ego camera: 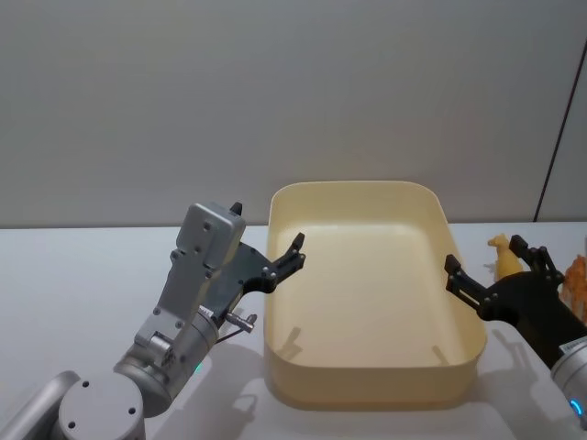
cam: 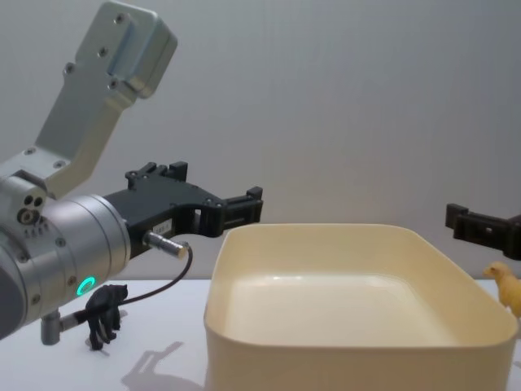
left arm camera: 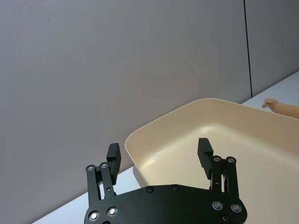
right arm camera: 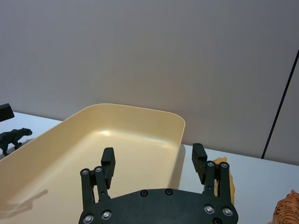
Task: Pick up the toy alternately with two hands and place it into the central storage box.
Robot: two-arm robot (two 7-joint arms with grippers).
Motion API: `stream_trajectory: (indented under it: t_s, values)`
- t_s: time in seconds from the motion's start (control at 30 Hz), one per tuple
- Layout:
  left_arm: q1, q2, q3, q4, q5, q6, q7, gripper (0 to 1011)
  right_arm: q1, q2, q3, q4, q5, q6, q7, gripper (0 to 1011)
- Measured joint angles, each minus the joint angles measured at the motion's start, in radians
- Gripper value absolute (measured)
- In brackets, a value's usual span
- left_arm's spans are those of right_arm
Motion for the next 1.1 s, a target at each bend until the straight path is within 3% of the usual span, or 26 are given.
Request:
stream_trajectory:
  t_s: [1.1]
  values:
    - [0.000,0.000,0.000,0.000,0.000,0.000,0.000,1001,-0.013,0.009,0.007,-0.011,0.006,-0.003,-0.010,1001]
